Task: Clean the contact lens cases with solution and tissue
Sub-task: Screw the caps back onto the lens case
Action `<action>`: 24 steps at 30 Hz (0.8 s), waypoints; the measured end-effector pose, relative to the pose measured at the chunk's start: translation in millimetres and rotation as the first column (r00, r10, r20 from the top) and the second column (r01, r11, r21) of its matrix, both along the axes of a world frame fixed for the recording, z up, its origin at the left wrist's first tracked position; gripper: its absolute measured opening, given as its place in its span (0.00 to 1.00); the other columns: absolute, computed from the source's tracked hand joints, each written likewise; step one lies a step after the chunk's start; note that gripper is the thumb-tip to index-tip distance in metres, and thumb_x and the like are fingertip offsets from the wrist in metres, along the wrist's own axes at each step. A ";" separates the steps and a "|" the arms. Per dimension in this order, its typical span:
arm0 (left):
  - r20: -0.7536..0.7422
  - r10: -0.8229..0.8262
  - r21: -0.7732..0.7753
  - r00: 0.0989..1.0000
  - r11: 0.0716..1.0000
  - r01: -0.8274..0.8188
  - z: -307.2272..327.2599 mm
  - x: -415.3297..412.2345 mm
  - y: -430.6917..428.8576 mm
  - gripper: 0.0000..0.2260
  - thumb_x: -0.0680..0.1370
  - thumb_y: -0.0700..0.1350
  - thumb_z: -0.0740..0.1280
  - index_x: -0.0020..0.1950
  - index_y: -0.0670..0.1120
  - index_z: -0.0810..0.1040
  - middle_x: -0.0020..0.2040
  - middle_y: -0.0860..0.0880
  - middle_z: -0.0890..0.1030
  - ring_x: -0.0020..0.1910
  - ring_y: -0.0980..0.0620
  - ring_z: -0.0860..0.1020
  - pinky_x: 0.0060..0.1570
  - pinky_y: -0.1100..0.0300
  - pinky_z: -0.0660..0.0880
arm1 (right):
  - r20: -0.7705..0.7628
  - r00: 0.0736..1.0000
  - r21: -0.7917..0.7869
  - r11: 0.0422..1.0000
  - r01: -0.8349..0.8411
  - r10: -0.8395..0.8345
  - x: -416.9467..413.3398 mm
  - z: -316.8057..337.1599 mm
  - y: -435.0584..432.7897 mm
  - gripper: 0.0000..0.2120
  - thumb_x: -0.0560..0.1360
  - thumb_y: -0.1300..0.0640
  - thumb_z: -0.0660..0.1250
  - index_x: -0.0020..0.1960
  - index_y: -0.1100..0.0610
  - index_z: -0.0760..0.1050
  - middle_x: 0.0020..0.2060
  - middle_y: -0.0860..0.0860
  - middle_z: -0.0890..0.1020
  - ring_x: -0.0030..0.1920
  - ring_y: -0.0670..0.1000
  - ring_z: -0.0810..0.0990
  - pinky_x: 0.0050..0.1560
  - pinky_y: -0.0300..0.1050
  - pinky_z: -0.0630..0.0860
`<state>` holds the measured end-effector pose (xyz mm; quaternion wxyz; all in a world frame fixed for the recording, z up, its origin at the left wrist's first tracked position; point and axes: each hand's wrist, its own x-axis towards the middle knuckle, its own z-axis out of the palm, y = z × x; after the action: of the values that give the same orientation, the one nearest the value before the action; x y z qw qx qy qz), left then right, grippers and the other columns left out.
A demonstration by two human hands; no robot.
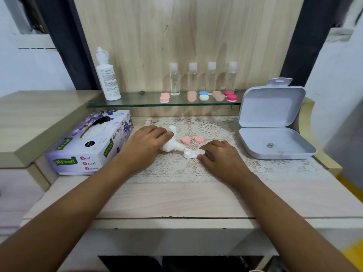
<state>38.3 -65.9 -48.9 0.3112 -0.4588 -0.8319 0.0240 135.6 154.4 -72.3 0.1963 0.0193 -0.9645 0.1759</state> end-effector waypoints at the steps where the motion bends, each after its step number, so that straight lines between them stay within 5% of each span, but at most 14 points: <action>1: -0.011 -0.008 0.000 1.000 1.000 0.008 0.3 -0.4 0.2 0.23 0.65 0.40 0.77 0.59 0.41 0.77 0.52 0.42 0.81 0.49 0.41 0.79 0.49 0.48 0.77 | -0.001 1.000 0.004 1.000 0.001 -0.001 0.2 0.0 0.1 0.13 0.76 0.48 0.62 0.56 0.52 0.76 0.52 0.47 0.78 0.55 0.52 0.71 0.53 0.47 0.67; 24: -0.120 -0.036 0.005 0.992 0.999 0.037 -1.4 -4.2 5.0 0.23 0.66 0.39 0.77 0.59 0.44 0.77 0.52 0.44 0.81 0.49 0.42 0.79 0.50 0.48 0.75 | 0.000 1.000 0.023 1.000 0.006 -0.006 0.6 1.4 -0.5 0.13 0.76 0.48 0.62 0.56 0.53 0.76 0.54 0.48 0.78 0.56 0.52 0.71 0.53 0.47 0.67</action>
<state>34.0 -60.9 -50.3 0.3626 -0.4704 -0.8034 0.0428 136.2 153.9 -70.9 0.1967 0.0188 -0.9664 0.1644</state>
